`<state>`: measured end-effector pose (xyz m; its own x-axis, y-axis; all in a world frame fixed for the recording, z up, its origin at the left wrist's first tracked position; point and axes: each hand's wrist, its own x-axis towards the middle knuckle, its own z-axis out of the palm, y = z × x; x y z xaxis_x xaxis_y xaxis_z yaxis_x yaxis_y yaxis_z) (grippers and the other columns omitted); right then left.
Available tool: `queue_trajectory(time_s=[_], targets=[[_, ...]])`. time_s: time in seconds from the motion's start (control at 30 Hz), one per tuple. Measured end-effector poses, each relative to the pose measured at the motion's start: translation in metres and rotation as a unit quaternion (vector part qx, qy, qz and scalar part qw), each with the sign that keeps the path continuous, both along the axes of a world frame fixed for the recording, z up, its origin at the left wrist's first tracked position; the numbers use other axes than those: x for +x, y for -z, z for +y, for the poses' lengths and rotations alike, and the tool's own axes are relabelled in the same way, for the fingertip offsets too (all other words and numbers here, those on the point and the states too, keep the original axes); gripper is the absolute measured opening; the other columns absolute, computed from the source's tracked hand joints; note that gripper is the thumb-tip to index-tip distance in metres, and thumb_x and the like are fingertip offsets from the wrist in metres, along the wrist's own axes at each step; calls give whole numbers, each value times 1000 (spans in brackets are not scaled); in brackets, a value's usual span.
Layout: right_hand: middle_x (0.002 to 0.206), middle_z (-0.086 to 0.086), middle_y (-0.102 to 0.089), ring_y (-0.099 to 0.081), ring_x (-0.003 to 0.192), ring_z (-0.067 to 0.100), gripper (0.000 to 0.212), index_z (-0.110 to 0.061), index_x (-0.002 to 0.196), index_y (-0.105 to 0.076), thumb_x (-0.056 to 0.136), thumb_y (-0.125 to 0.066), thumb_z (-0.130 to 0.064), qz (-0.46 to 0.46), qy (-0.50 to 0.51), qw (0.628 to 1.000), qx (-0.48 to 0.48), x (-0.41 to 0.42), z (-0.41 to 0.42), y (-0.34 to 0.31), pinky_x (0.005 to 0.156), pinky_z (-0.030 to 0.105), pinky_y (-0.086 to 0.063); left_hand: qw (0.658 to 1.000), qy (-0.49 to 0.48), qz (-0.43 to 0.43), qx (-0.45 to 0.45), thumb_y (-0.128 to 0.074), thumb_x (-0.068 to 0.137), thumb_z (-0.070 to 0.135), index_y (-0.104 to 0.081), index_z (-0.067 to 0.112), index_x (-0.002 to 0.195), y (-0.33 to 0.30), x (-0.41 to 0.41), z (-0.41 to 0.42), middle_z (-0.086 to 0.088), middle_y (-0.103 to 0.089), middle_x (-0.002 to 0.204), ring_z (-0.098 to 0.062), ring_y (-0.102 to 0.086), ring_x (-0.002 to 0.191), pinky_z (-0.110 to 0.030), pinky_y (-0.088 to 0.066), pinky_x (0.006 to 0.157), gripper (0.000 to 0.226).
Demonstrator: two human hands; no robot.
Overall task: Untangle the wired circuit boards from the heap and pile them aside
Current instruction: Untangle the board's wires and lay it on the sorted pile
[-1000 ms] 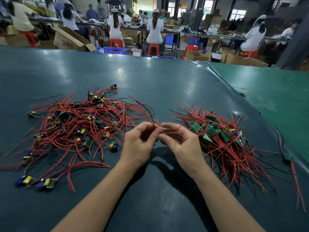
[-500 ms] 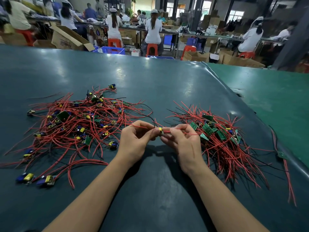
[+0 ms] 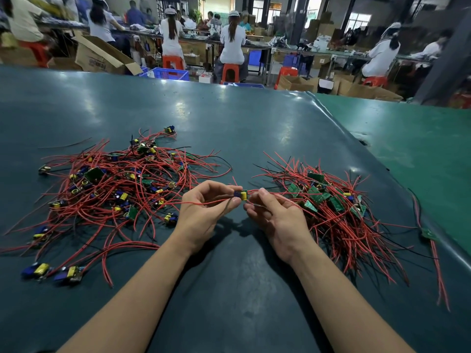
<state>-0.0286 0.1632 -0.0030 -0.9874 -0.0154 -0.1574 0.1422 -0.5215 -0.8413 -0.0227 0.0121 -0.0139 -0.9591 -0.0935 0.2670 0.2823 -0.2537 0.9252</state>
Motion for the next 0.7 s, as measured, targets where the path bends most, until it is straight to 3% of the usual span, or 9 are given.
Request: queue_trajectory(time_s=[0.1,0.27,0.43,0.53,0.6,0.7], targets=[[74,6,-71,-67,56,18,4,-5,89,-66,91,-64,-8,16,21,999,26,-1,-1,2,52,22,-55,1000,5,-3,-4,-74,71,-16,-64,2,83,-2,2,1,-11,-76,93,-20,-73,86,-22,-55,77,24],[74,2,-72,-64,54,13,11,-11,84,-74,92,-66,-14,73,17,987,143,2,-4,3,45,21,-50,999,19,-11,-37,-76,72,-10,-65,0,88,-3,3,-3,-9,-76,91,-16,-72,85,-20,-54,76,22],[80,4,-74,-60,56,11,7,-12,90,-77,86,-72,-13,97,-18,983,155,4,-2,2,45,21,-48,998,31,-24,-48,-76,74,3,-69,1,94,-4,4,-3,-1,-75,82,-13,-69,77,-21,-55,75,20],[75,4,-72,-60,54,11,9,-12,81,-77,81,-76,-21,87,-21,987,134,4,-2,-1,43,21,-47,998,35,-34,-48,-75,72,13,-71,3,92,-5,5,-2,-4,-75,81,-16,-70,75,-24,-57,75,22],[71,4,-71,-61,53,11,13,-12,76,-76,79,-76,-25,88,-20,987,133,4,-1,-1,42,21,-48,997,36,-30,-64,-74,76,7,-72,5,90,-5,5,-2,-5,-75,80,-16,-70,73,-23,-56,72,14],[67,2,-69,-59,46,13,11,-9,79,-69,88,-71,-15,95,-9,986,140,5,-2,-1,39,21,-46,995,30,-27,-87,-71,81,-6,-72,6,88,-5,6,-3,-3,-75,78,-12,-70,72,-19,-54,70,14]])
